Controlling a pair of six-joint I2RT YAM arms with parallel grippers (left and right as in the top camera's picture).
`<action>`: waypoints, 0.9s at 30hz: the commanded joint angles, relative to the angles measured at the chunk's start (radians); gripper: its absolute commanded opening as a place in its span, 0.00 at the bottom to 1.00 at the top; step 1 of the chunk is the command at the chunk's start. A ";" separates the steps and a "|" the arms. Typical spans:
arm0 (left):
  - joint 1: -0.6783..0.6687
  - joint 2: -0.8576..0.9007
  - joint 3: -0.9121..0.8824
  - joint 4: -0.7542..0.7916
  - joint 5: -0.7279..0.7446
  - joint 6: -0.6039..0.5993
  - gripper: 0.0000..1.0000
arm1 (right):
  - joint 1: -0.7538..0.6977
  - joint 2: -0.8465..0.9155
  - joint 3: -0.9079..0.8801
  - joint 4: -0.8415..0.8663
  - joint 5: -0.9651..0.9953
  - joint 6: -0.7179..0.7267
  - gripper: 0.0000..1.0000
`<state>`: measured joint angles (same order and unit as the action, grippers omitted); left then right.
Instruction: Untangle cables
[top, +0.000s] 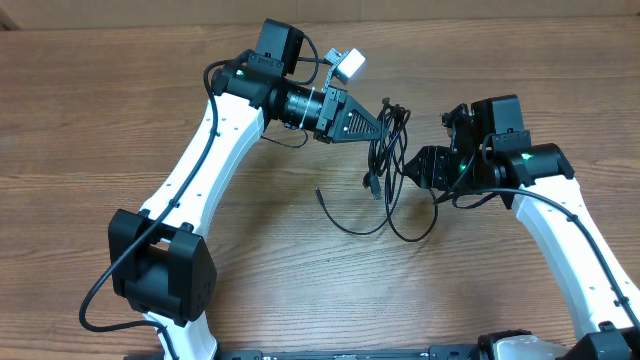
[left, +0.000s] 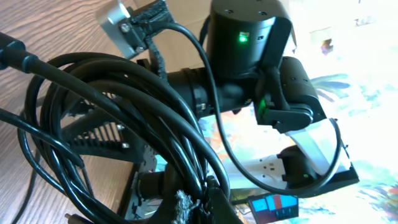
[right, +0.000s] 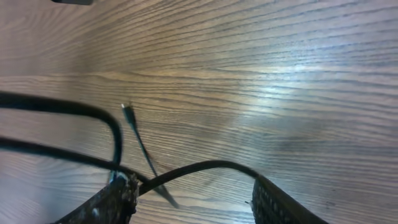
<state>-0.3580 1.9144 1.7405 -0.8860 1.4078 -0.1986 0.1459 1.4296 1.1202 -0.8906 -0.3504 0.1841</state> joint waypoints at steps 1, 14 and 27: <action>0.005 -0.012 0.013 0.005 0.080 0.027 0.04 | 0.001 0.021 -0.003 -0.005 0.065 -0.040 0.58; 0.006 -0.012 0.013 0.009 0.064 0.027 0.04 | 0.001 0.118 -0.004 -0.076 -0.123 -0.118 0.60; 0.006 -0.012 0.013 0.008 0.056 0.027 0.04 | 0.001 0.118 -0.004 -0.129 -0.049 -0.167 0.36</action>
<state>-0.3580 1.9144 1.7409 -0.8822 1.4395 -0.1986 0.1455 1.5452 1.1191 -1.0363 -0.4469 0.0132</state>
